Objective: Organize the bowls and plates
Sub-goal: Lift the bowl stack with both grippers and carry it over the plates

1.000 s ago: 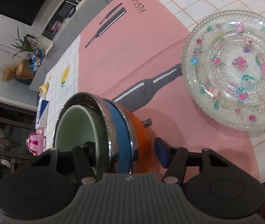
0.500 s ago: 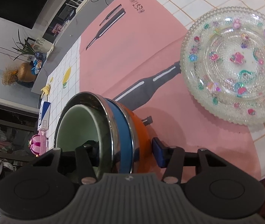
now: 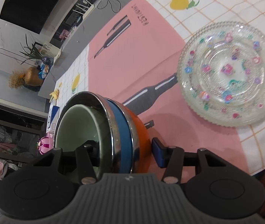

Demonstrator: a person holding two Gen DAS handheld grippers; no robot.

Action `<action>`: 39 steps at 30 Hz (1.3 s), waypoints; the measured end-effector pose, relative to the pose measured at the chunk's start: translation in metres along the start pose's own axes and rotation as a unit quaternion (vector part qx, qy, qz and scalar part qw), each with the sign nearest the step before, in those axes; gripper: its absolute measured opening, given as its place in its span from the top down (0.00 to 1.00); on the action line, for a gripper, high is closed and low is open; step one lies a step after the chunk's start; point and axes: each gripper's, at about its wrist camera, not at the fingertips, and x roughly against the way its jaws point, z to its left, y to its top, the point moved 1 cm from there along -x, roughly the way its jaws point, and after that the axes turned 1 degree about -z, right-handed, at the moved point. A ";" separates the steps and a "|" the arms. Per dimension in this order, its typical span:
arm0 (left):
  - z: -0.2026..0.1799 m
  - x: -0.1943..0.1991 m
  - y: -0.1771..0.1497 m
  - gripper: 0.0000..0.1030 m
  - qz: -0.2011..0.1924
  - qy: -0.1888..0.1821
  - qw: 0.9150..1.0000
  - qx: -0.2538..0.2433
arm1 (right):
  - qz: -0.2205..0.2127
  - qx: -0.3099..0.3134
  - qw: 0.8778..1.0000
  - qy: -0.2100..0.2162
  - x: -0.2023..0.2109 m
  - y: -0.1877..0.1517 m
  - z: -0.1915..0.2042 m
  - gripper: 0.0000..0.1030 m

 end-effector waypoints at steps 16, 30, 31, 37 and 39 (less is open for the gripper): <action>-0.084 -0.020 -0.018 0.48 0.001 -0.026 0.998 -0.058 | -0.068 -0.024 0.997 0.022 0.072 0.029 -0.047 0.51; -0.132 -0.075 -0.029 0.49 0.032 -0.036 0.997 -0.058 | -0.085 -0.051 0.995 -0.005 0.097 0.071 -0.095 0.51; -0.133 -0.077 -0.029 0.49 0.034 -0.036 0.997 -0.060 | -0.085 -0.052 0.995 -0.005 0.097 0.074 -0.098 0.50; -0.130 -0.091 -0.032 0.49 0.045 -0.026 0.998 -0.048 | -0.076 -0.058 0.995 -0.011 0.086 0.083 -0.107 0.50; -0.127 -0.093 -0.032 0.49 0.045 -0.027 0.998 -0.045 | -0.073 -0.054 0.996 -0.011 0.082 0.085 -0.108 0.50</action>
